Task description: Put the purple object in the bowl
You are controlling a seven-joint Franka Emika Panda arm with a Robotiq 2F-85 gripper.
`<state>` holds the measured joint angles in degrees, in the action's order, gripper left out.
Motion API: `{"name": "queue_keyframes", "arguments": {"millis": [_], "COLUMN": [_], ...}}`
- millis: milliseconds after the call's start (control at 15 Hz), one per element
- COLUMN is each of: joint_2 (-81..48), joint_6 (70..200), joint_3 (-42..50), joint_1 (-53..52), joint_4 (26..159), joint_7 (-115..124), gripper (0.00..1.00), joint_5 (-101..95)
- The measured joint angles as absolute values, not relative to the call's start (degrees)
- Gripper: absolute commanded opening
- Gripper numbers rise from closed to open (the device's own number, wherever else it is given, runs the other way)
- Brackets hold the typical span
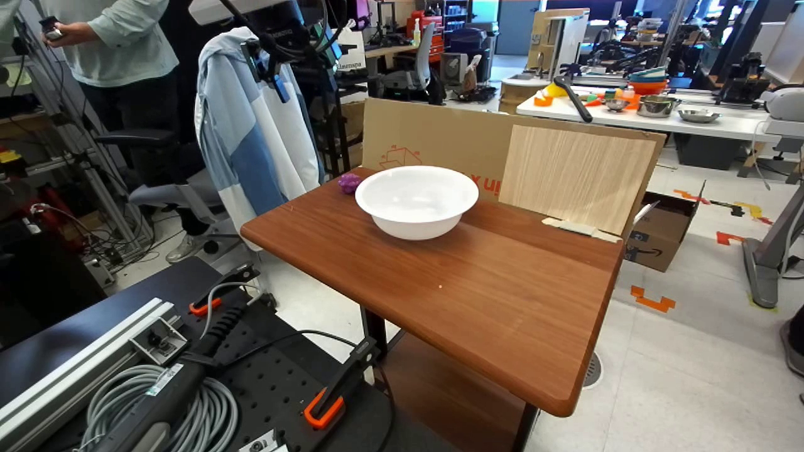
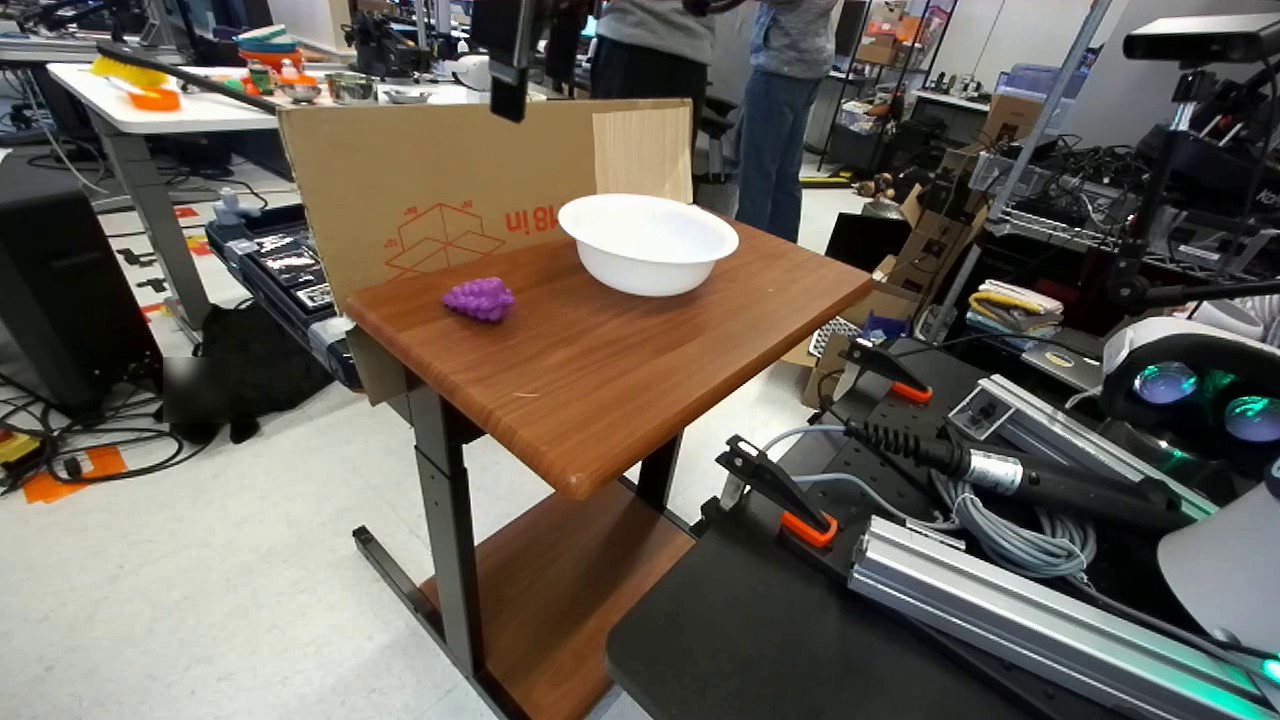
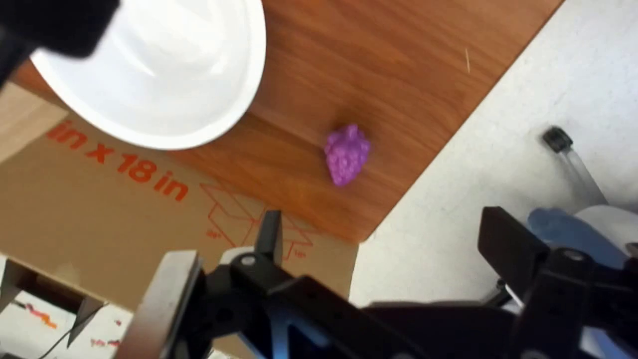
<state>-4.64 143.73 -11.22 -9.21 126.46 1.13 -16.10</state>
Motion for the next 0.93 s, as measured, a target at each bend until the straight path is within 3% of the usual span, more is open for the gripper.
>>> {"name": "queue_keyframes", "arguments": {"millis": [333,667,933], "joint_2": [-10.66,-18.63,-23.77], "joint_6": [155.15,154.51,146.32], "joint_3": [-10.08,-9.15,-9.17], "joint_1": [-9.18,-8.77,-7.61], "joint_4": [123.96,116.68,109.14], "joint_7": [2.10,0.98,-2.38], "gripper": [1.00,1.00,1.00], "joint_5": [-15.65,-9.80,-3.51]}}
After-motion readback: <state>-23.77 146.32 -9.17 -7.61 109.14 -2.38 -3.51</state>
